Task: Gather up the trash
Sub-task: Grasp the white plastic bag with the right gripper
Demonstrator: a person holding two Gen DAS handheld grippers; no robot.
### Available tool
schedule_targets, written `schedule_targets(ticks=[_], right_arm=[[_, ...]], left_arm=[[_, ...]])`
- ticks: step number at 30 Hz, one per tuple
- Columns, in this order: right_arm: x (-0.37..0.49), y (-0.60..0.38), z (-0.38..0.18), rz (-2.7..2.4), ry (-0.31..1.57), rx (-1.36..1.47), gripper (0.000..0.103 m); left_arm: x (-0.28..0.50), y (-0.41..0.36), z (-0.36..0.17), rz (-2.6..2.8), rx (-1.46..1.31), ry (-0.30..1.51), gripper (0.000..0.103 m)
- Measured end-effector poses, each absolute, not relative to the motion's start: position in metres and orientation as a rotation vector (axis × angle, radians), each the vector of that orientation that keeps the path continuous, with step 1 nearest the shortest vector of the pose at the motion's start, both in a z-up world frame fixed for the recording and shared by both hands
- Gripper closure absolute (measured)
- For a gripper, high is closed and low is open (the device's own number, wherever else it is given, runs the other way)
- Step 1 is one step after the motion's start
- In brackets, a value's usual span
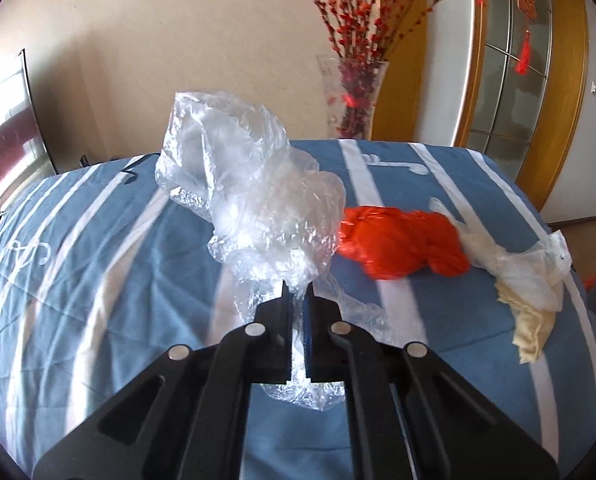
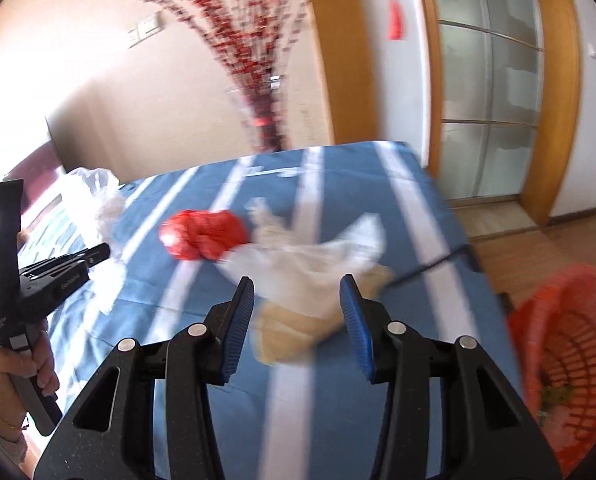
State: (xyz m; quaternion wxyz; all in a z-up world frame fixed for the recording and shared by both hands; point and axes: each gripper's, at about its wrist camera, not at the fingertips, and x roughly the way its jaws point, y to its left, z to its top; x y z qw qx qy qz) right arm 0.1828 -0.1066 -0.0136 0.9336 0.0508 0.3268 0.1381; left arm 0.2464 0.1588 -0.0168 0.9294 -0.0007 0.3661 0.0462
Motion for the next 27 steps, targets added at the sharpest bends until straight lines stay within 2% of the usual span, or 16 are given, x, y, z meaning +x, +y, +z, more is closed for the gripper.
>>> schedule_targets(ticks=[7,8,9,10,11,20,27], right_arm=[[0.202,-0.063,-0.022,0.303,0.696,0.029,0.059],[0.205,-0.063,-0.023,0.293,0.701,0.023,0.062],[0.211,-0.063,-0.027,0.278,0.717,0.016,0.068],[0.218,-0.062,-0.031,0.268,0.737,0.009,0.09],[0.224,-0.063,-0.034,0.266,0.757,0.009,0.101],[0.2,-0.12,0.029,0.185,0.553,0.092,0.102],[0.174,-0.17,0.045,0.084,0.502,0.124,0.102]], left_arm=[[0.242,0.178,-0.015,0.105,0.006,0.746,0.098],[0.242,0.18,-0.016,0.102,0.003,0.748,0.098],[0.242,0.181,-0.017,0.101,0.002,0.75,0.097],[0.24,0.182,-0.017,0.1,0.001,0.75,0.098],[0.239,0.182,-0.016,0.1,0.003,0.749,0.098],[0.231,0.165,-0.006,0.053,0.009,0.737,0.098],[0.222,0.124,0.006,-0.029,0.045,0.713,0.098]])
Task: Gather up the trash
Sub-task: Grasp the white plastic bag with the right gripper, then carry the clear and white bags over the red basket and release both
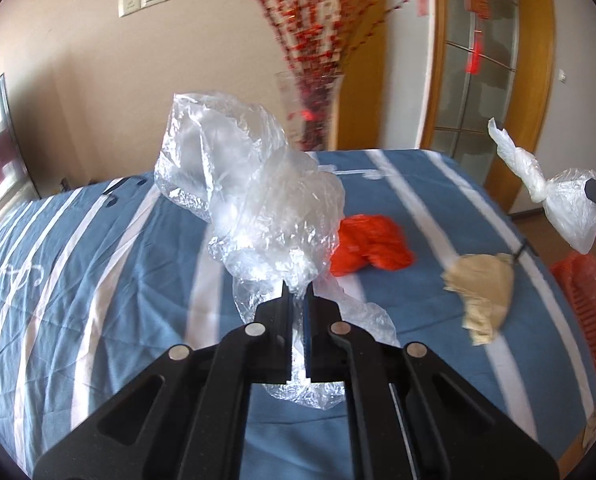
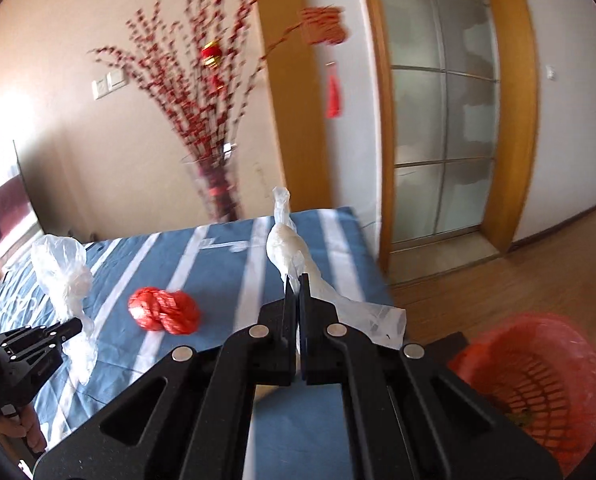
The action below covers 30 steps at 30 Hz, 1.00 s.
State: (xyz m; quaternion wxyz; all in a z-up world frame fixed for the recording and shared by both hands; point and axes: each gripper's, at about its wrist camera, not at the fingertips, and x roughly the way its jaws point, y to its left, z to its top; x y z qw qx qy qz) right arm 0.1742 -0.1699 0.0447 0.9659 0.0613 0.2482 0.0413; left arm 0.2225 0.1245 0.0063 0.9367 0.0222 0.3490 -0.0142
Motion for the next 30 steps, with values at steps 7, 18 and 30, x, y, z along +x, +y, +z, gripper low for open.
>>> schedule_targets(ticks=[7,18,30], right_arm=[[0.135,-0.224,0.048,-0.003,0.478,0.165,0.102],[0.082,-0.295,0.046,-0.123,0.444,0.212,0.102],[0.049,-0.345,0.036,-0.217,0.43,0.263,0.102]], left_arm=[[0.208,0.061,0.022,-0.18,0.077,0.69,0.098],[0.178,-0.057,0.032,-0.45,0.147,0.666,0.097],[0.151,-0.158,0.022,-0.669,0.189,0.68,0.098]])
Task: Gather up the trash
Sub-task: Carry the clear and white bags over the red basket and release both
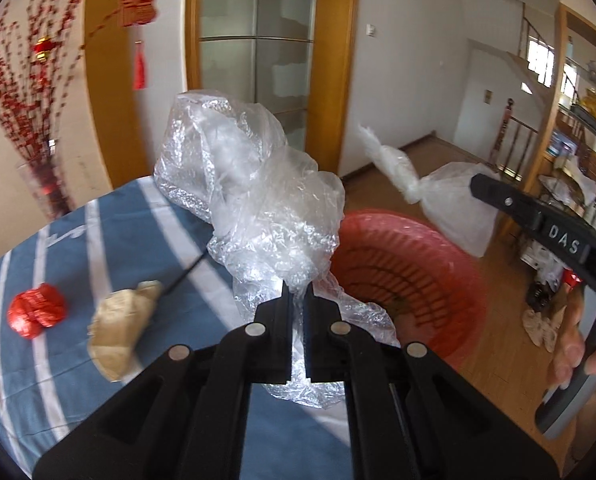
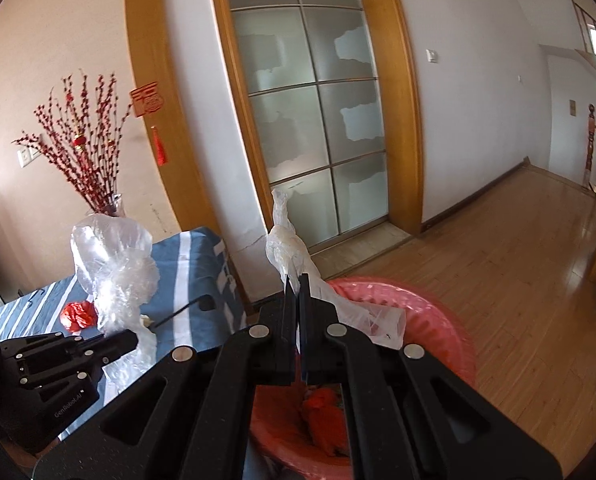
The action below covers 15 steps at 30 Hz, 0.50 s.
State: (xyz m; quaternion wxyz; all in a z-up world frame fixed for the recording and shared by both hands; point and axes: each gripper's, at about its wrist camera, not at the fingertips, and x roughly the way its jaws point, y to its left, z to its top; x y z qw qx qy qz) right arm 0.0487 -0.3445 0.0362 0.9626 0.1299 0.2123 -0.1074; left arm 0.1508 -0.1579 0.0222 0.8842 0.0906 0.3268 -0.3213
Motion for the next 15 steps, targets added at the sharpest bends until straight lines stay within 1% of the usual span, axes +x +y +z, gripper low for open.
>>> schedule_targets(ticks=[15], right_arm=[[0.041,-0.382,0.022,-0.265,0.436,0.318,0.102]], left_arm=[[0.151,-0.221,0.009,-0.761,0.214,0.725,0.097]])
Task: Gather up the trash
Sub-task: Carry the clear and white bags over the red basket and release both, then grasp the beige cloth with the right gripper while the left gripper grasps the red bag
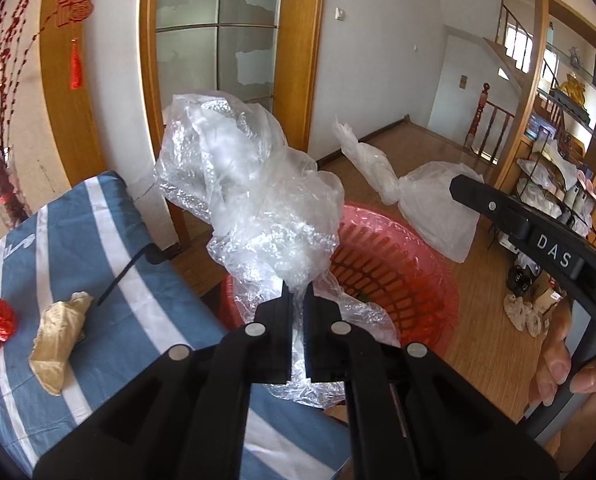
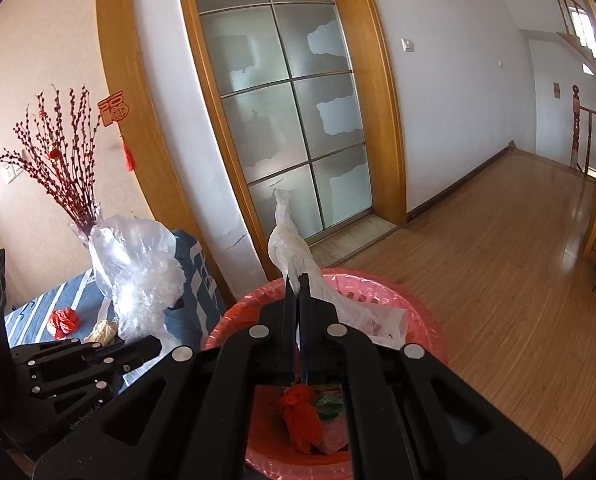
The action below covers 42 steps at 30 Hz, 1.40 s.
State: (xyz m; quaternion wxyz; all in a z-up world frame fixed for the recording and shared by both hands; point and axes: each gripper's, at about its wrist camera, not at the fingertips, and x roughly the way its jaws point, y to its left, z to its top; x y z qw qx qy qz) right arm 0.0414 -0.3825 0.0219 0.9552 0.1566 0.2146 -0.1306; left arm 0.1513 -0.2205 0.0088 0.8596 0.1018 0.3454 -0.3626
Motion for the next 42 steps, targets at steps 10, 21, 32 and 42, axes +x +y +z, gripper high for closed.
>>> schedule_targets(ticks=[10,21,32,42], right_arm=[[0.045,-0.402,0.009,-0.267,0.47,0.364,0.101],[0.046,-0.4,0.001,-0.295,0.49,0.352,0.05],[0.075,-0.343,0.007,-0.191,0.522,0.25,0.05],[0.14,-0.222,-0.007,0.045,0.622,0.147,0.05]], left_arm=[[0.158,-0.245,-0.009,-0.759,0.229,0.765,0.087],[0.183,-0.204,-0.022,-0.624,0.203,0.797,0.056],[0.204,-0.1,-0.005,-0.385,0.177,0.715,0.047],[0.233,0.04,-0.003,-0.095,0.112,0.698,0.041]])
